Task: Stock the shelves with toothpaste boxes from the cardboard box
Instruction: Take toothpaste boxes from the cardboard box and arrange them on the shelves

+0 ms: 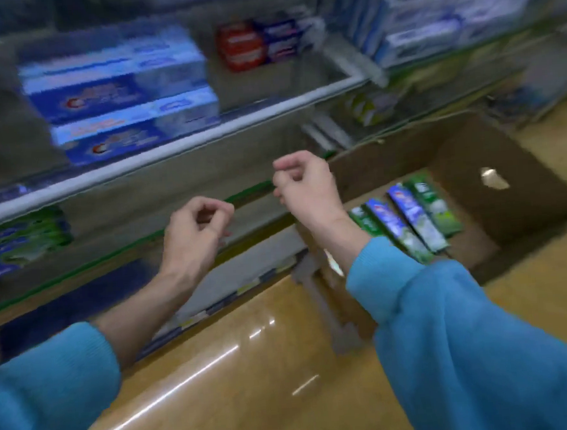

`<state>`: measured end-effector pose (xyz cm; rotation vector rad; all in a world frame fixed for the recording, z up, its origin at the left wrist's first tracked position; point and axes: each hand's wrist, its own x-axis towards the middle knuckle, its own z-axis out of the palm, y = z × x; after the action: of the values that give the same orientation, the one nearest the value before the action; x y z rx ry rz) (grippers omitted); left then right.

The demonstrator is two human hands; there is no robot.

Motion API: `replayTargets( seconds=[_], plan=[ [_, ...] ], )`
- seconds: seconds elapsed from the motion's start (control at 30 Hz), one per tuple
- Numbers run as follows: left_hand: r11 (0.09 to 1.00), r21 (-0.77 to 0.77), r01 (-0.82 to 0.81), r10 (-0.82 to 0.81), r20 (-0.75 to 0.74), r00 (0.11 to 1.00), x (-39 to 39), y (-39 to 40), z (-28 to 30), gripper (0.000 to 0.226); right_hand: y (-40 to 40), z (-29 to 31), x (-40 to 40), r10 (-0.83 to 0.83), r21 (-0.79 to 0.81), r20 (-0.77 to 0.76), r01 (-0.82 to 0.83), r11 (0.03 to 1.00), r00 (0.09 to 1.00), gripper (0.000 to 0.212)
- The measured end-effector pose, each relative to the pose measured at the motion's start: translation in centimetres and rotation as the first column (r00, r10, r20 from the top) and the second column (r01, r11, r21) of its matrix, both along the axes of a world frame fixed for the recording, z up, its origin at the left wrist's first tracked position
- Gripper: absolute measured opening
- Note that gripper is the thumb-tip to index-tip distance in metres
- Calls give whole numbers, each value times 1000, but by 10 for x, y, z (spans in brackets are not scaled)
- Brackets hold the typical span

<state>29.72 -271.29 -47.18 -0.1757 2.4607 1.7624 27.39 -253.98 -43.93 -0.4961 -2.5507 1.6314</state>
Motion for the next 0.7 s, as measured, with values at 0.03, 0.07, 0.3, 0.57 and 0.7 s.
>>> replayTargets(
  seconds=[0.03,0.07,0.3,0.57,0.7],
  plan=[
    [1000,3,1,-1,-17,1000,-2,16,8,13,13,7,3,-17,11,-7,17,1000,1000,11],
    [1000,4,16,-15,-47,999,-6,43,19,14,38,17,7,-53,24,-13,54,998,998,12],
    [978,9,210,-207,-106,972,-19,209,65,12,186,28,27,-277,61,89,273,960,957,23],
    [871,-194,451,-439,103,893,-61,325,4,34,291,-76,16,-560,-63,545,697,715,624,46],
    [799,-265,540,-499,211,841,-96,368,-40,44,330,-131,7,-610,23,657,796,604,444,51]
  ],
)
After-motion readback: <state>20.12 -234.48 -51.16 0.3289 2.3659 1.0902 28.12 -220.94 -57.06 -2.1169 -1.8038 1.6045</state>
